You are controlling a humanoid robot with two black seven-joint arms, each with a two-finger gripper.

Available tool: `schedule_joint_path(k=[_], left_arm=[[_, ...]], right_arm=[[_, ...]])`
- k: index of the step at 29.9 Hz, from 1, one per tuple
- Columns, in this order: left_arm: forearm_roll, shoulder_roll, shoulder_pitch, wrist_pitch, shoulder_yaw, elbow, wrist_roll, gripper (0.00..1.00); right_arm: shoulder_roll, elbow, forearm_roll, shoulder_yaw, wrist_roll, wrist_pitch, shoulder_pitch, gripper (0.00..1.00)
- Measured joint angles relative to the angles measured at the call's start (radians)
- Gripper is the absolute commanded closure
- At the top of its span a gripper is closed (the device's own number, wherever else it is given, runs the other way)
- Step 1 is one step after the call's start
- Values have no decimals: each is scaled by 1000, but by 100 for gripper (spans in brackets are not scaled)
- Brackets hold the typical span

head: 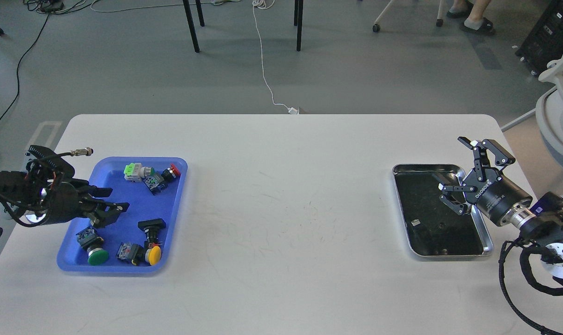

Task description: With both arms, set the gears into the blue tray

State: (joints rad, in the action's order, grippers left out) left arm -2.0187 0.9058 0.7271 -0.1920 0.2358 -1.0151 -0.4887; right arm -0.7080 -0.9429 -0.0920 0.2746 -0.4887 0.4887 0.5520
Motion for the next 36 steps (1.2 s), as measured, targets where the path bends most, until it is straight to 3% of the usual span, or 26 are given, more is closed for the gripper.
schedule_joint_path(k=[5, 13, 17, 22, 29, 36], left_arm=[[120, 2, -1, 50, 136, -65, 0, 9], [881, -57, -50, 81, 227, -295, 0, 3], [1180, -189, -210, 85, 424, -317, 0, 3], [1237, -367, -437, 33, 666, -317, 0, 2], [1234, -475, -589, 7, 750, -308, 0, 2], [1233, -484, -610, 5, 766, -311, 0, 2]], right_arm=[[0, 0, 0, 1, 0, 0, 0, 2], [-1, 1, 0, 1, 0, 0, 0, 2], [-15, -7, 0, 1, 0, 0, 0, 2], [-47, -32, 13, -2, 0, 0, 3, 2], [-159, -108, 394, -3, 0, 0, 68, 2], [-300, -198, 853, -10, 0, 1, 287, 2]])
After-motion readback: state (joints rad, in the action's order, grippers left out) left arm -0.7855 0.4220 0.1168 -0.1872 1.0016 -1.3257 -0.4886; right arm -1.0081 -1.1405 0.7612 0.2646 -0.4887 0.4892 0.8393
